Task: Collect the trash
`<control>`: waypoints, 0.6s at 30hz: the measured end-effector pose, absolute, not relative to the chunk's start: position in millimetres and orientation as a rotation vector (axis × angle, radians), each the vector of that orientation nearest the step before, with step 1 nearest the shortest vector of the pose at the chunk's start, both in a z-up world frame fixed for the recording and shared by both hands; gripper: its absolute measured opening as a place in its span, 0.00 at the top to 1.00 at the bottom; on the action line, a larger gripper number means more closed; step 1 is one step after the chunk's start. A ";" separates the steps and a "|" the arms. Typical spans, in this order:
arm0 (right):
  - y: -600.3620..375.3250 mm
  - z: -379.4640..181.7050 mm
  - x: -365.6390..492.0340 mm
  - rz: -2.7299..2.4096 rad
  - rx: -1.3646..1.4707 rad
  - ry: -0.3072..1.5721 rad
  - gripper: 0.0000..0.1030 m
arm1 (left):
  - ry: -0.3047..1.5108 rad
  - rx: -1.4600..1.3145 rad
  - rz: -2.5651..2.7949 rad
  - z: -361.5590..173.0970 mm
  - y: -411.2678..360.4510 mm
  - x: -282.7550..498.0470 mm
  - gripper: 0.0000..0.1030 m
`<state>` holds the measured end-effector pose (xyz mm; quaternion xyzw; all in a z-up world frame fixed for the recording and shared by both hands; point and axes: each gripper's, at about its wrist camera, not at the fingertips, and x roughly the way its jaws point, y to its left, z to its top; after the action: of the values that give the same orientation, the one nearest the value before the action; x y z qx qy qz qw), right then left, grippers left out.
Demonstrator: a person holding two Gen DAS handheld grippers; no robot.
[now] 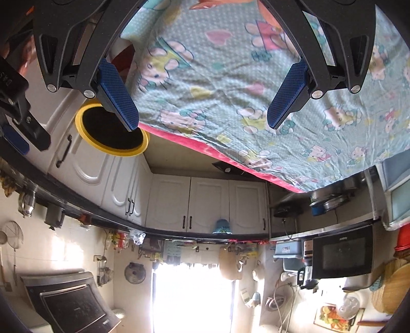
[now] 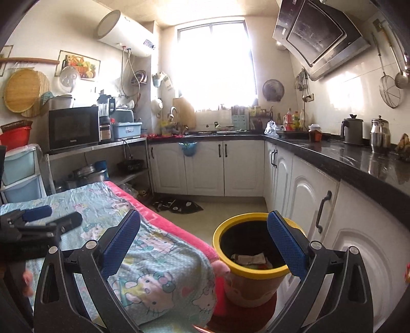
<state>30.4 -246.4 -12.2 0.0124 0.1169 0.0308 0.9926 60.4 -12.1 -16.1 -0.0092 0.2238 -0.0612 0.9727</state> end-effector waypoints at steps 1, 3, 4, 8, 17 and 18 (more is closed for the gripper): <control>-245.6 -14.5 26.8 0.057 0.017 0.228 0.06 | 0.447 -0.021 -0.119 -19.0 -13.0 56.1 0.10; -243.5 -19.6 16.8 0.052 -0.001 0.203 0.06 | 0.432 -0.021 -0.116 -21.5 -13.4 50.0 0.10; -243.1 -21.1 14.6 0.049 -0.007 0.197 0.06 | 0.423 -0.023 -0.111 -22.1 -12.2 47.6 0.10; -237.1 -28.3 6.1 0.069 -0.022 0.183 0.06 | 0.391 -0.047 -0.104 -25.5 -6.6 37.9 0.10; -224.4 -41.6 -1.5 0.086 -0.042 0.167 0.06 | 0.343 -0.052 -0.119 -31.3 -9.6 29.6 0.10; -223.5 -43.0 -1.5 0.087 -0.044 0.170 0.06 | 0.344 -0.055 -0.120 -31.9 -9.4 29.6 0.10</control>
<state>-1.5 -223.5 -43.0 -0.0219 0.0849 0.0435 0.9952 29.6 -9.4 -31.9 -0.0271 0.1712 -0.0597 0.9831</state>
